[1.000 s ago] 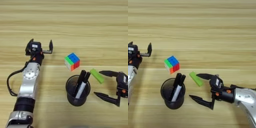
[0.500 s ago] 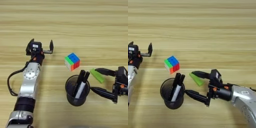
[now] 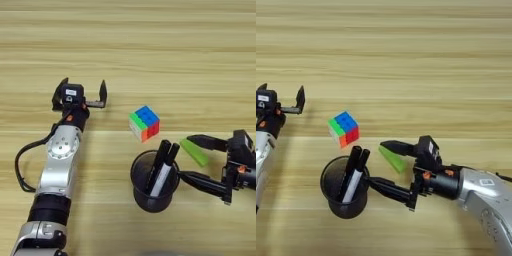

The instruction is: Move the objects on the table

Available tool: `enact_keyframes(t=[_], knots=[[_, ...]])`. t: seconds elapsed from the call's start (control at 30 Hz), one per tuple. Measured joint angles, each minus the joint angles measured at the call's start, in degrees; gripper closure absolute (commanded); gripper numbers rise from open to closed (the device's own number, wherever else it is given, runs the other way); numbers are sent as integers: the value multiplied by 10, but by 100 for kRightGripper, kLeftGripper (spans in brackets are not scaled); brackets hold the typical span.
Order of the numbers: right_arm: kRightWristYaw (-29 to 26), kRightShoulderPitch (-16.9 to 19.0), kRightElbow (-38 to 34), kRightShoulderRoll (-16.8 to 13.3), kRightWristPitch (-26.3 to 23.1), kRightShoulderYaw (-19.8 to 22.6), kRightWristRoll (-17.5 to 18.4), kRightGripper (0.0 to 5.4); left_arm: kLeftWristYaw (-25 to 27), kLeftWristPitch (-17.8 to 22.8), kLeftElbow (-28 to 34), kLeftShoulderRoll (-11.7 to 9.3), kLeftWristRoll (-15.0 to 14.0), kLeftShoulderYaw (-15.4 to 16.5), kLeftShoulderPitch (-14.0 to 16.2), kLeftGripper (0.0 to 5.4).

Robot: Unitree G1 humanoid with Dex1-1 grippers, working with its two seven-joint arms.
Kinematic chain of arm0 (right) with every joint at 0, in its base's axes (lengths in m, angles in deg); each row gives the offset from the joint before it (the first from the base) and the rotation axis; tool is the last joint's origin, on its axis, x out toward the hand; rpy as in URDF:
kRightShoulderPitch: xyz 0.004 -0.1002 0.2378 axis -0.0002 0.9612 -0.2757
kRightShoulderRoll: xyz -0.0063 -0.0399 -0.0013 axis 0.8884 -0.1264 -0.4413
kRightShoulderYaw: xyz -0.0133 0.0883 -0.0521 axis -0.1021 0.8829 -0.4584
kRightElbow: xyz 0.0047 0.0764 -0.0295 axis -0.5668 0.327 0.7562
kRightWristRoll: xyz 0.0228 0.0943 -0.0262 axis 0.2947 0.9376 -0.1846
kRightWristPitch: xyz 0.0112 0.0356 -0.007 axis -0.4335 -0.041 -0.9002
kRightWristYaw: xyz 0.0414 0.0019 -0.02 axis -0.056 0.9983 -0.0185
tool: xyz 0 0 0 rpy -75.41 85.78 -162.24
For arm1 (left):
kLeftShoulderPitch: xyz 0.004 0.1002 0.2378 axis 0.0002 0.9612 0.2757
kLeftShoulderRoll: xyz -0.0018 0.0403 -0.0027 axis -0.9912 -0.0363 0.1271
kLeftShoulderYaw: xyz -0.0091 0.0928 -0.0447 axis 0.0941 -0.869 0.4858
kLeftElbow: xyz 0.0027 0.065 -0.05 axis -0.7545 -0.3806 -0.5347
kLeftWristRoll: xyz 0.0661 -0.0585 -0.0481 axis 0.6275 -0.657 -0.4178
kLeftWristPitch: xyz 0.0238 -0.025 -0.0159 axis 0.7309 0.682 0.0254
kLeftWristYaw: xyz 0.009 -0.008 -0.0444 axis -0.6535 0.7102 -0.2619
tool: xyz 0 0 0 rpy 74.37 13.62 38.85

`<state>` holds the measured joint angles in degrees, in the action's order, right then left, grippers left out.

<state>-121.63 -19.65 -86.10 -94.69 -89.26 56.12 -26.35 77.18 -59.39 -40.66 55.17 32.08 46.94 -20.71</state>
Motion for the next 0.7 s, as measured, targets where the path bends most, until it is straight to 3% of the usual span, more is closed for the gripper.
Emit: enact_keyframes(t=[0.3, 0.7], knots=[[41, -32, -8, 31, -40, -33, -4, 3, -1, -1, -10, 0, 2, 0, -6, 0], [67, -67, -2, 69, -75, -53, -4, 126, -4, -1, -11, 2, 3, -5, -8, 0]])
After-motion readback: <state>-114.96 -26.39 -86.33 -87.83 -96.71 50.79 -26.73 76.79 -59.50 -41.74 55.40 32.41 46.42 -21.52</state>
